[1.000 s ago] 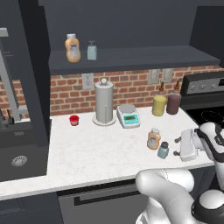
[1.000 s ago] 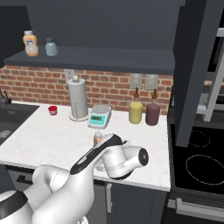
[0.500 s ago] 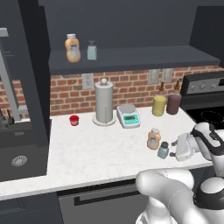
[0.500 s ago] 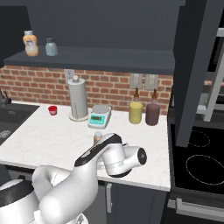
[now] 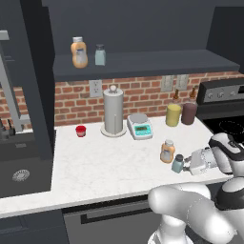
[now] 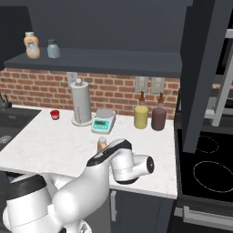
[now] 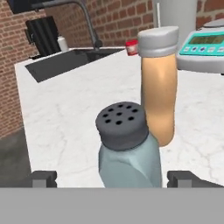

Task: Put the shaker and condiment bottle from the counter next to their counterparts in the cabinet.

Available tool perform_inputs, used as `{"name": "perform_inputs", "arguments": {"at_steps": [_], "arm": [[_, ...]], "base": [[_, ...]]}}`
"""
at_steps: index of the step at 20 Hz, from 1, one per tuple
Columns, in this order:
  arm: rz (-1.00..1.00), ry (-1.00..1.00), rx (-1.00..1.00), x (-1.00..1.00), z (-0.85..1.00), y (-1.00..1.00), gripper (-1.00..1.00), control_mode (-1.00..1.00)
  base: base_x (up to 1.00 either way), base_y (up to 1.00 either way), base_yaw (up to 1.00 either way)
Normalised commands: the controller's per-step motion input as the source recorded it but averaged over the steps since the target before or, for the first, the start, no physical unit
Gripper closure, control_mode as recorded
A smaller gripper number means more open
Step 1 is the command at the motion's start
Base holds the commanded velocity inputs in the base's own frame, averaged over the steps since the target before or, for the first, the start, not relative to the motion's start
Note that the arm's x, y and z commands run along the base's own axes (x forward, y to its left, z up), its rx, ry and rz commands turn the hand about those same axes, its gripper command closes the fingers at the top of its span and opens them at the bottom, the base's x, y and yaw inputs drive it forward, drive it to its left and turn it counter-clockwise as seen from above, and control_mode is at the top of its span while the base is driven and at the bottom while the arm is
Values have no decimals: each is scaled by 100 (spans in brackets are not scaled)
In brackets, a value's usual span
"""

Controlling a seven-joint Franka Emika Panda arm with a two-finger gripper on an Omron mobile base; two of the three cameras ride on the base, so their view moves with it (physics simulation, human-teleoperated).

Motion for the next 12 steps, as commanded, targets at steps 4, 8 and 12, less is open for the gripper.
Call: {"name": "perform_inputs", "arguments": {"at_steps": [4, 8, 12], "arm": [[0, 8, 12, 14, -12, 2, -100, -100], [0, 5, 10, 15, -14, 6, -100, -100], [-1, 1, 8, 14, -17, 20, -100, -100]], "base": [[0, 0, 0], [0, 0, 0], [0, 0, 0]]}}
